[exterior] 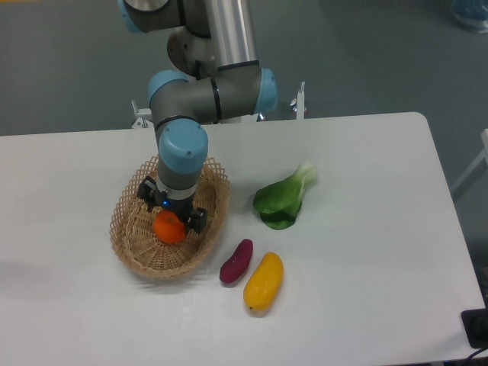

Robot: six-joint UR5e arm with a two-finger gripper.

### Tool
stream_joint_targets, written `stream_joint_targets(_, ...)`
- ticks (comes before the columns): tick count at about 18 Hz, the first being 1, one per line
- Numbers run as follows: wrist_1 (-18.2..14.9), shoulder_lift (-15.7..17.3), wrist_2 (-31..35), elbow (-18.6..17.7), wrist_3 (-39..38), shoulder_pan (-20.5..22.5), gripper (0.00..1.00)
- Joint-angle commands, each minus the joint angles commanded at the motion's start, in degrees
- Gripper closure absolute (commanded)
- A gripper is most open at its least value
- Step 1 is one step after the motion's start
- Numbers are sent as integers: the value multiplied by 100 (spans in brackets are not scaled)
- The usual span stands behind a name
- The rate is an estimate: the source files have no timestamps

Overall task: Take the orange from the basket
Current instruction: 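Lift the orange out of the basket, then carry the held orange past the bok choy and raise it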

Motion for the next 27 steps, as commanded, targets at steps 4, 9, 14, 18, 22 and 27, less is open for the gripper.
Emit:
stream_joint_targets(4, 0, -9, 280, 18, -140, -9, 32)
stream_joint_targets(9, -9, 114, 352, 88, -193, -70, 64)
stream_joint_targets(14, -70, 421, 343, 176, -123, 288, 64)
stream_joint_targets(18, -97, 536, 343, 369, -70, 755, 63)
stream_joint_targets(22, -114, 589, 360, 466, 218, 1203, 63)
stream_joint_targets(27, -255, 712, 360, 457, 1044, 1783, 63)
